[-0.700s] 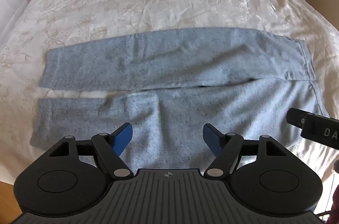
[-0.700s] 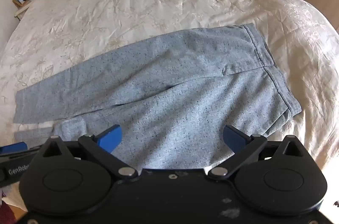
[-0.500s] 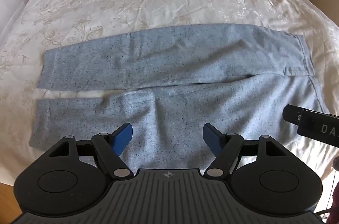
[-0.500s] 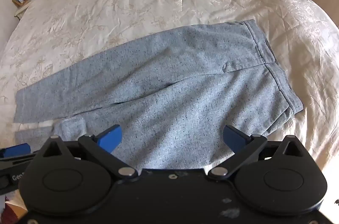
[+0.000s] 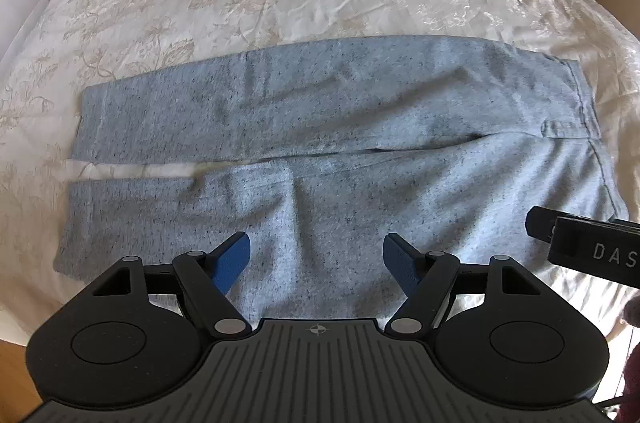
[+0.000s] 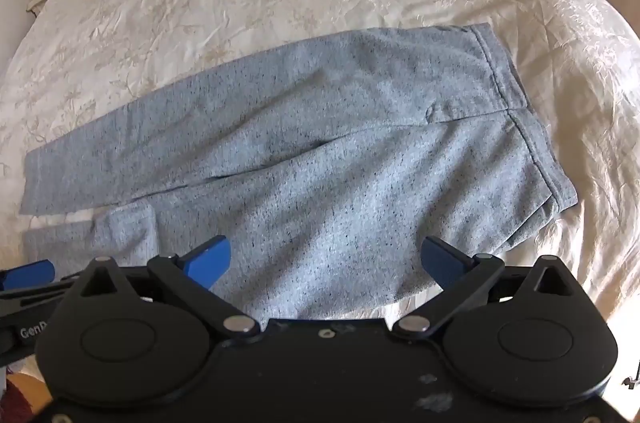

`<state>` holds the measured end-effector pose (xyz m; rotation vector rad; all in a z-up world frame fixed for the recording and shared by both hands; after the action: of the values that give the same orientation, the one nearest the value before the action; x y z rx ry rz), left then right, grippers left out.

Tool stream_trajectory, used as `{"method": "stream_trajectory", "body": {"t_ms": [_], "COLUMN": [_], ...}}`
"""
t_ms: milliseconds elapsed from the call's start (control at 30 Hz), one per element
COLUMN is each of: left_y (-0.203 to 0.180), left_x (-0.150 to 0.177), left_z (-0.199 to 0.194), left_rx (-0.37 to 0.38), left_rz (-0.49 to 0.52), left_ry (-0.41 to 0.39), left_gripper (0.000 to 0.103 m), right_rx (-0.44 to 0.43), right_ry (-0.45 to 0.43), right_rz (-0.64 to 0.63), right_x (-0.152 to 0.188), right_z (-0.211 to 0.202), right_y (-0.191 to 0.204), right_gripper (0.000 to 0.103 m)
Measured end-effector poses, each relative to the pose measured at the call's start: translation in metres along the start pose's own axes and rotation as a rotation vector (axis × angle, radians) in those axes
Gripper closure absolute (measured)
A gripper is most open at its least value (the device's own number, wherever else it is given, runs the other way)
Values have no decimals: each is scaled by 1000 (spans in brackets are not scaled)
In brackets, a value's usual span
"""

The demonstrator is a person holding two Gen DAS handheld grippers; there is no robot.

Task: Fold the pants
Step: 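Move both grippers over the grey sweatpants toward the legs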

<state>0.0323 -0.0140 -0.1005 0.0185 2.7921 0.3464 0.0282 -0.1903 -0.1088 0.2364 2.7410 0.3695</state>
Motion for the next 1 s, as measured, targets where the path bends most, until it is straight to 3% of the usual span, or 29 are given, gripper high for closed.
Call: {"method": "stream_trajectory", "body": {"t_ms": [1000], "left_y": [6], "left_x": [5], "left_z": [6], "left_rx": [-22], "left_rz": [-16], "left_ry": [30], "left_gripper": [31], "right_rx": [-29], "right_ry": [40], "right_rz": [-30], "right_x": [3], "right_z": [7], "right_y": [7], "right_gripper": [0]}}
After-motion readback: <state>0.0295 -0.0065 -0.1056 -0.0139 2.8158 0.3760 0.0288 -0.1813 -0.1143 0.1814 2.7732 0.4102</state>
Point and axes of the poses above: each gripper's, at about its wrist camera, not at the fingertips, and z roughly the way its jaws point, y to its left, x to its underside, the point moved 9 cm from there along z, roughly the way its jaws point, and after that the axes turned 13 degrees about -x, right-handed, at the moved point
